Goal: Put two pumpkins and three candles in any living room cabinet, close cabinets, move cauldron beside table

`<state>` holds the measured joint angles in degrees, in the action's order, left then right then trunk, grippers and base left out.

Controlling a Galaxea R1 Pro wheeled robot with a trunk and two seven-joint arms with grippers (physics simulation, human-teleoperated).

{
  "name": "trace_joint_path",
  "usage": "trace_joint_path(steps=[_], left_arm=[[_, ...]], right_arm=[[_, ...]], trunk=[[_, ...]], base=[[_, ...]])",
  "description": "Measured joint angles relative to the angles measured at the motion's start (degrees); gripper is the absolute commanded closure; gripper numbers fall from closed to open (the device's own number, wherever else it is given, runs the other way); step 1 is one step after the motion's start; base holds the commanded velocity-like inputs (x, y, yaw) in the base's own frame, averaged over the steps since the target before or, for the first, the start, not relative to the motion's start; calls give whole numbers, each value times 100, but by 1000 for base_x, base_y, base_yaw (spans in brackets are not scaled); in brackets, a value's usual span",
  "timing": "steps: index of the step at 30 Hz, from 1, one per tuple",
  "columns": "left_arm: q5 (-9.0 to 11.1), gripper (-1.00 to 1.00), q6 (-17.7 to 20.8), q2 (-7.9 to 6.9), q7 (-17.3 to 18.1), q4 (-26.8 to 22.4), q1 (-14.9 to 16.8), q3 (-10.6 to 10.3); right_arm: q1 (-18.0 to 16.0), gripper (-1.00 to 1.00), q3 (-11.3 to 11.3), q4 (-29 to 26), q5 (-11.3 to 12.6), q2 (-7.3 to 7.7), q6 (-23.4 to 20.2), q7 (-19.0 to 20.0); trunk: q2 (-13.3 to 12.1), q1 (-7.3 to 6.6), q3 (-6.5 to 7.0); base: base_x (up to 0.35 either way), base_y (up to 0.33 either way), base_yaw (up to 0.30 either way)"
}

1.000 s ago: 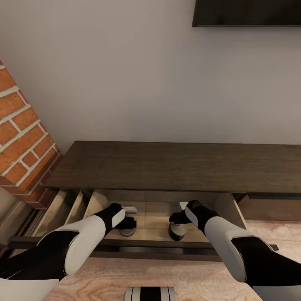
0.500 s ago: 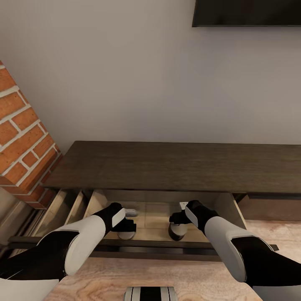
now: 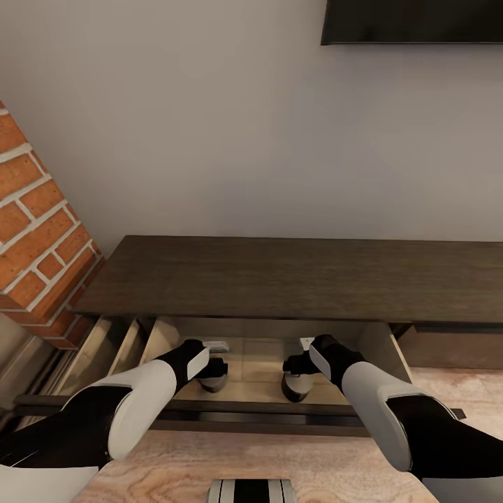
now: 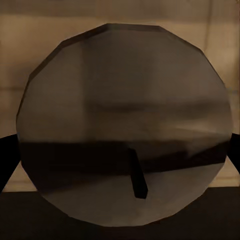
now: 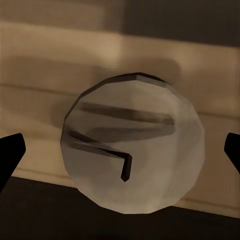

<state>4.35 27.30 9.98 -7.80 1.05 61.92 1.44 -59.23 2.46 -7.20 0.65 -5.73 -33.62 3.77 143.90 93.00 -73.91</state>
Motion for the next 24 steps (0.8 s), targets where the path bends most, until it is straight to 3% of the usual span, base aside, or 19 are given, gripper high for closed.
trace_joint_path(steps=[9, 14, 18, 24], left_arm=[[3, -100, -184, 0, -2, -11, -1, 6], [14, -100, -802, 0, -12, -4, -1, 6], [18, -100, -912, 0, -269, -2, -2, 10], [19, -100, -1218, 0, -349, 14, -3, 11]], right_arm=[[0, -100, 4, 0, -3, -1, 0, 0], [0, -100, 1, 0, -2, 0, 0, 0], [0, -100, 0, 0, -1, 0, 2, 0], [0, -100, 0, 0, -2, 0, 2, 0]], trunk=[[0, 0, 0], [0, 0, 0], [0, 0, 0], [0, 0, 0]], base=[[0, 0, 0], [0, 0, 0], [0, 0, 0], [0, 0, 0]])
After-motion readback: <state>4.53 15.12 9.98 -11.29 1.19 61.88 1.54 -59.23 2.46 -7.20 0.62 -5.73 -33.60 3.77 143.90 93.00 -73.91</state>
